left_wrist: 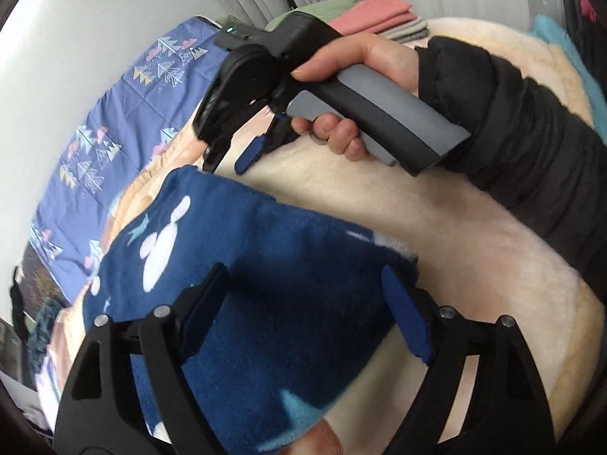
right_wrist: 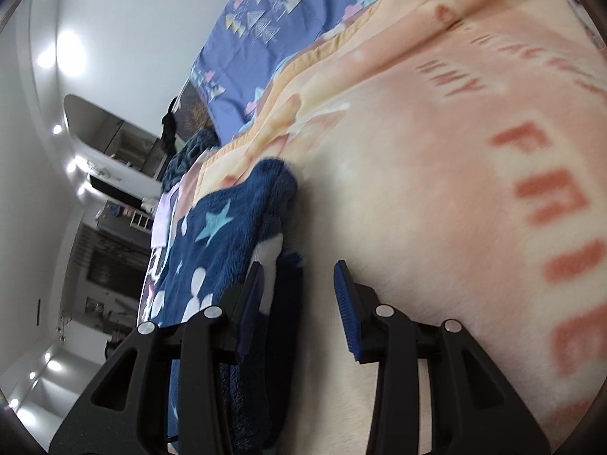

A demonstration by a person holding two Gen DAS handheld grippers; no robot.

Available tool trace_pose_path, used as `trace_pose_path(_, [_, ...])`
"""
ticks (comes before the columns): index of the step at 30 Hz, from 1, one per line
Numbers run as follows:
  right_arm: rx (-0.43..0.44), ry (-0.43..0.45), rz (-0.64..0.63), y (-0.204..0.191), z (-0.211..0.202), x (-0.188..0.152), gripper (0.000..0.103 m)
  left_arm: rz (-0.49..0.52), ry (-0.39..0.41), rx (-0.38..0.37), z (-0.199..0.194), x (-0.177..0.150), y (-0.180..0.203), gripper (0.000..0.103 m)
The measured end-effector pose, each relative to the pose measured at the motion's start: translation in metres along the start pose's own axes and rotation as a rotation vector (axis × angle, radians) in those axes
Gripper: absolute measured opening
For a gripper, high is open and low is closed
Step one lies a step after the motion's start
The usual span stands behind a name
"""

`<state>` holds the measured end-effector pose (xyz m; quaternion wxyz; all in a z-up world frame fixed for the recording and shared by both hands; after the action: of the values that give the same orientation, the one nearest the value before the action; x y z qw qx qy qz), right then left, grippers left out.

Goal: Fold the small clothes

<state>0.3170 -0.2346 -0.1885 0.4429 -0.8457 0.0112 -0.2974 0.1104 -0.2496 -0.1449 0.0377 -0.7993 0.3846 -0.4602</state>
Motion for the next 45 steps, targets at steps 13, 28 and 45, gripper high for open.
trace_pose_path(13, [0.043,-0.038,0.023,-0.008,0.001,-0.007,0.040,0.018,-0.016,-0.001,0.001,0.002,0.028,0.082])
trace_pose_path(28, [0.016,-0.131,-0.102,-0.027,0.016,-0.031,0.068,0.072,-0.007,-0.025,0.011,-0.013,0.046,0.081])
trace_pose_path(45, [-0.007,0.067,-0.126,-0.031,0.020,-0.008,0.019,-0.082,0.037,-0.123,0.006,-0.013,0.029,0.028])
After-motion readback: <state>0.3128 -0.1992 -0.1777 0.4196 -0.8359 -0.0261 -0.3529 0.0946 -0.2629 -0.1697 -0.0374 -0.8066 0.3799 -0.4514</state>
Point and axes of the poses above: each gripper's, at about its wrist camera, not at the fingertips, and z roughly the way its jaws point, y to its right, x to its top, the point moved 9 cm from there along z, roughly the way its jaws point, and after that the axes turned 14 degrees about y, right-handed, at the moved point
